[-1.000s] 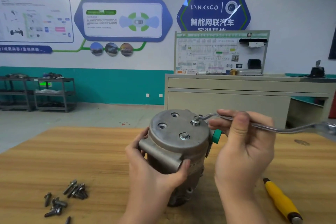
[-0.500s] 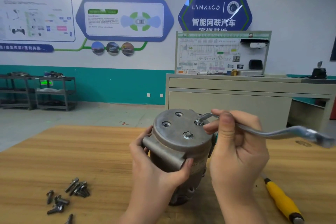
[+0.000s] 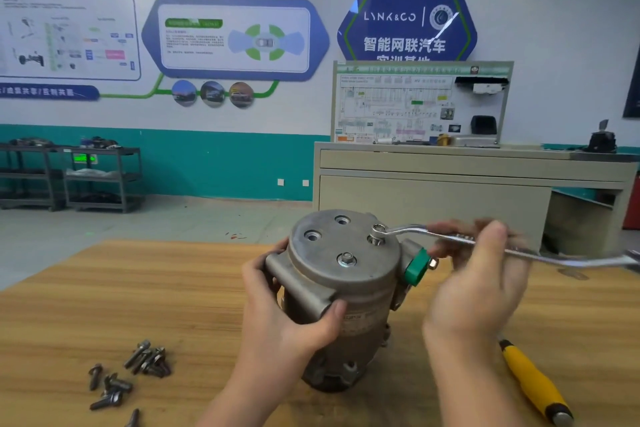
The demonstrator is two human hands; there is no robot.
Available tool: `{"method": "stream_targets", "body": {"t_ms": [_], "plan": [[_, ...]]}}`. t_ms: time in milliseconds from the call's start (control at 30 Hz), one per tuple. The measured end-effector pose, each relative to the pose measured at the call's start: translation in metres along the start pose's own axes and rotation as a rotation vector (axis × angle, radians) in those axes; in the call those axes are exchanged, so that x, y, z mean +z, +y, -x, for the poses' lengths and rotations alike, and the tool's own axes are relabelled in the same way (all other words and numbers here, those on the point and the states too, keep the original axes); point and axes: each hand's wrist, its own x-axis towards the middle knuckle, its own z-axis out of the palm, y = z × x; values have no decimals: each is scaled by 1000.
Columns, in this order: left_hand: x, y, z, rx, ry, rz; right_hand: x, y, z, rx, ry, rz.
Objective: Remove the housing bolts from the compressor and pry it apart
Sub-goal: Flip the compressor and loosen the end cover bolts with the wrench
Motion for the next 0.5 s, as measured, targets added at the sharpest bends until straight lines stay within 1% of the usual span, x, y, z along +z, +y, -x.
{"method": "stream_targets", "body": {"t_ms": [33, 67, 100, 133, 167, 233, 367, 433, 500], "plan": [[-2, -1, -2, -13, -25, 9, -3, 0, -13, 203, 9, -61], [-4, 0, -3, -21, -47, 13, -6, 0, -26, 373, -23, -116], [-5, 0, -4, -25, -59, 13, -9, -1, -36, 504, -72, -169], [-5, 2, -5, -23, -67, 11, -11, -3, -44, 581, -113, -216], [-5, 2, -6, -19, -70, 8, -11, -5, -47, 601, -129, -240], [-4, 2, -7, -12, -60, -5, -10, -4, -44, 528, -83, -244], [-3, -1, -5, -8, -48, -17, -1, -4, -24, 272, 50, -168], [-4, -1, -3, 3, -31, -30, 3, -7, -19, 223, 68, -159], [-4, -1, -3, 20, -12, -34, 3, -11, -19, 248, 83, -220]]}}
